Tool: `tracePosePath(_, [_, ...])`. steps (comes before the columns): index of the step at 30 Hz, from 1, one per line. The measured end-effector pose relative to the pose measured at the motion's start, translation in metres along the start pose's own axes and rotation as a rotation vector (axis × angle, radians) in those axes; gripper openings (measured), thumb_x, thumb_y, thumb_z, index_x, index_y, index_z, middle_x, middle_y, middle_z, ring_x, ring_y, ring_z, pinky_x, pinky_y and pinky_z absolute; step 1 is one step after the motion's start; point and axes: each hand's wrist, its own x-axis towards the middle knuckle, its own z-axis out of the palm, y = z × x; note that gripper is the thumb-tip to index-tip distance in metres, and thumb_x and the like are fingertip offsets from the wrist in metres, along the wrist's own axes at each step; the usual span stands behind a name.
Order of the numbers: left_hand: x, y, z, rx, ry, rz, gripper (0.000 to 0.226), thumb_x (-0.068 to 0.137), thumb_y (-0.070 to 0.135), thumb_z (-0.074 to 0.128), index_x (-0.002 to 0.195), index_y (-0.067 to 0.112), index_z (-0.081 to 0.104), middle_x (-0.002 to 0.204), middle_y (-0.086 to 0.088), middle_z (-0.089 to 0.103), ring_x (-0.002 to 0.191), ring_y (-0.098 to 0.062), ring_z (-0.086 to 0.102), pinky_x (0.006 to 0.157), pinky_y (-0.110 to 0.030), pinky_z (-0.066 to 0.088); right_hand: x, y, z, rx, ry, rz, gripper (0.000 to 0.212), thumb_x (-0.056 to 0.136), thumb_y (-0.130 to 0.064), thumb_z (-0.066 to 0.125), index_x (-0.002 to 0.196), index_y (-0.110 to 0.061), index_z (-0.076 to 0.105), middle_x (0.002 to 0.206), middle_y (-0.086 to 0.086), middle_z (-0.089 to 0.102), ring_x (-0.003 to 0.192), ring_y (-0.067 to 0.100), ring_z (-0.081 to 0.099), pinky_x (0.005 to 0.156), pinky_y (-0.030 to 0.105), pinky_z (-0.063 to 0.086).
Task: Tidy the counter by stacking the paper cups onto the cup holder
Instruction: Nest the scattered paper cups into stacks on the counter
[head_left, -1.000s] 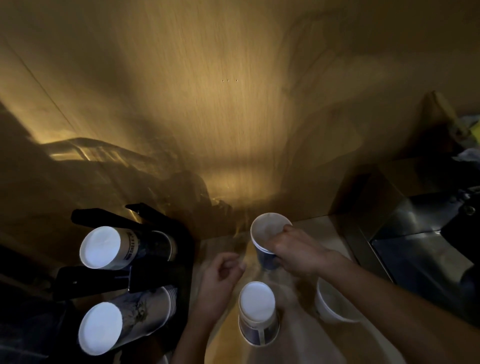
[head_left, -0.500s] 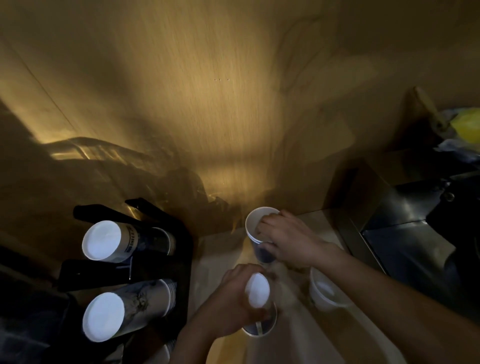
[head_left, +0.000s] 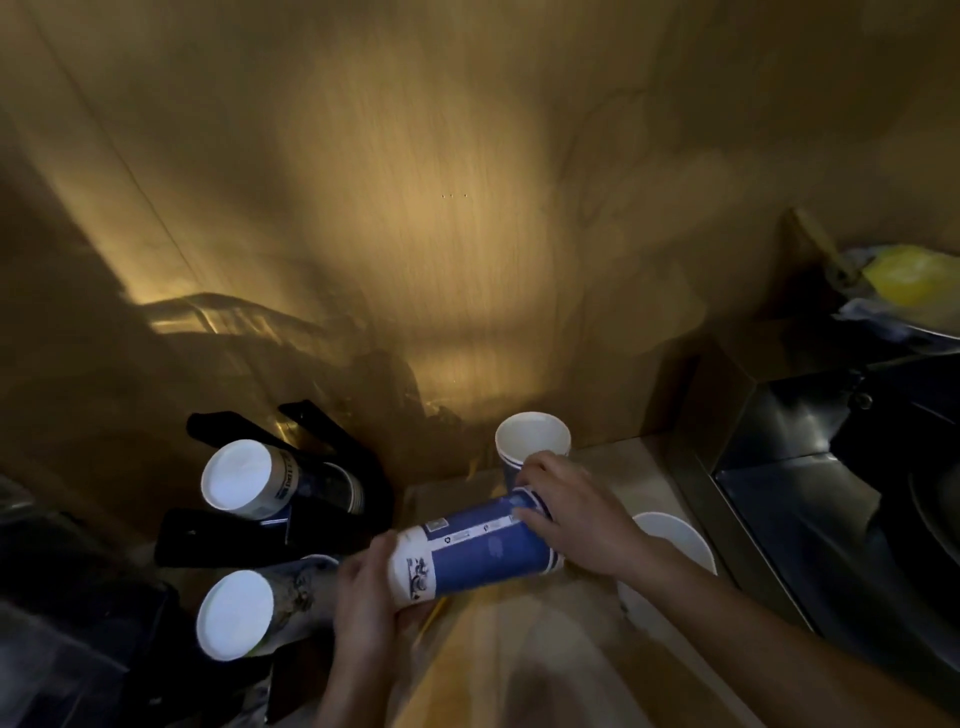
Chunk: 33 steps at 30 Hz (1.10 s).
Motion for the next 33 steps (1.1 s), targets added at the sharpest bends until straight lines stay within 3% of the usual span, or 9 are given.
tracePosePath(5, [-0.007, -0.009, -0.001, -0.080, 0.076, 0.084, 0.029, 0.087, 0.021, 0.054, 0.109, 0.001, 0.058, 0.081, -0.014, 0.064, 0.059, -0.017, 0.063, 0.034, -0.018, 0.046, -0.004, -0.010, 0.001, 0.084, 0.118, 0.066, 0.022, 0.088, -0.028, 0.055, 0.107, -0.018, 0.052, 0.114, 0.001, 0.055, 0.102, 0.015, 0.050, 0.087, 0.028, 0.041])
tracePosePath(10, [-0.015, -0.023, -0.009, -0.148, -0.059, 0.073, 0.026, 0.082, 0.002, 0.060, 0.098, 0.022, 0.059, 0.106, -0.004, 0.065, 0.089, -0.018, 0.062, 0.072, -0.039, 0.055, -0.016, -0.018, -0.006, 0.289, 0.253, 0.215, 0.045, 0.083, -0.043, 0.058, 0.121, -0.026, 0.040, 0.116, -0.006, 0.050, 0.105, 0.012, 0.051, 0.088, 0.032, 0.050])
tracePosePath(12, [-0.019, -0.026, -0.008, -0.206, -0.071, 0.043, 0.025, 0.082, 0.006, 0.061, 0.092, 0.029, 0.060, 0.091, 0.018, 0.072, 0.082, -0.002, 0.065, 0.071, -0.032, 0.055, -0.019, -0.021, -0.011, 0.388, 0.205, 0.246, 0.031, 0.083, -0.049, 0.055, 0.106, -0.032, 0.045, 0.106, -0.004, 0.058, 0.095, 0.011, 0.059, 0.078, 0.030, 0.055])
tracePosePath(16, [-0.028, -0.026, -0.004, -0.182, -0.207, -0.142, 0.024, 0.081, 0.029, 0.050, 0.094, 0.018, 0.068, 0.079, 0.001, 0.076, 0.088, -0.022, 0.065, 0.073, -0.036, 0.052, -0.025, -0.028, -0.016, 0.599, 0.185, 0.218, 0.009, 0.086, -0.039, 0.057, 0.087, -0.030, 0.054, 0.089, -0.004, 0.064, 0.077, -0.001, 0.061, 0.059, 0.010, 0.046])
tracePosePath(20, [-0.039, -0.025, -0.011, 0.186, -0.157, 0.035, 0.011, 0.084, 0.007, 0.063, 0.095, 0.003, 0.063, 0.118, -0.030, 0.059, 0.105, -0.034, 0.056, 0.084, -0.037, 0.045, -0.033, -0.035, -0.025, 0.601, 0.097, 0.180, 0.009, 0.084, -0.035, 0.061, 0.077, -0.032, 0.056, 0.081, -0.010, 0.063, 0.077, 0.001, 0.062, 0.061, 0.013, 0.045])
tracePosePath(24, [-0.044, -0.021, -0.007, 0.795, -0.436, 0.336, 0.082, 0.049, 0.061, 0.076, 0.118, 0.032, 0.046, 0.125, 0.012, 0.045, 0.111, -0.005, 0.047, 0.096, -0.031, 0.038, -0.039, -0.048, -0.029, 0.360, -0.026, 0.078, 0.019, 0.081, -0.039, 0.063, 0.067, -0.035, 0.051, 0.071, -0.013, 0.057, 0.067, -0.002, 0.055, 0.059, 0.018, 0.041])
tracePosePath(26, [-0.056, -0.012, 0.007, 0.838, -0.484, 0.483, 0.098, 0.047, 0.064, 0.074, 0.131, 0.039, 0.030, 0.125, 0.024, 0.041, 0.115, 0.003, 0.042, 0.099, -0.026, 0.037, -0.042, -0.056, -0.026, 0.264, -0.066, 0.016, 0.019, 0.081, -0.041, 0.062, 0.070, -0.031, 0.050, 0.073, -0.010, 0.058, 0.067, 0.003, 0.054, 0.059, 0.025, 0.045])
tracePosePath(29, [-0.068, -0.008, 0.022, 0.766, -0.390, 0.624, 0.094, 0.055, 0.035, 0.082, 0.134, 0.031, 0.031, 0.124, 0.015, 0.047, 0.115, -0.004, 0.047, 0.094, -0.019, 0.040, -0.048, -0.067, -0.021, 0.182, -0.070, -0.047, 0.025, 0.082, -0.045, 0.058, 0.083, -0.021, 0.054, 0.089, 0.001, 0.064, 0.077, 0.012, 0.057, 0.070, 0.038, 0.050])
tracePosePath(33, [-0.078, -0.008, 0.024, 0.681, -0.306, 0.614, 0.086, 0.060, 0.020, 0.084, 0.129, 0.029, 0.033, 0.116, 0.017, 0.046, 0.107, -0.003, 0.049, 0.078, -0.005, 0.041, -0.052, -0.074, -0.023, 0.179, -0.037, -0.083, 0.033, 0.086, -0.047, 0.051, 0.088, -0.015, 0.056, 0.092, 0.006, 0.065, 0.080, 0.017, 0.058, 0.073, 0.043, 0.051])
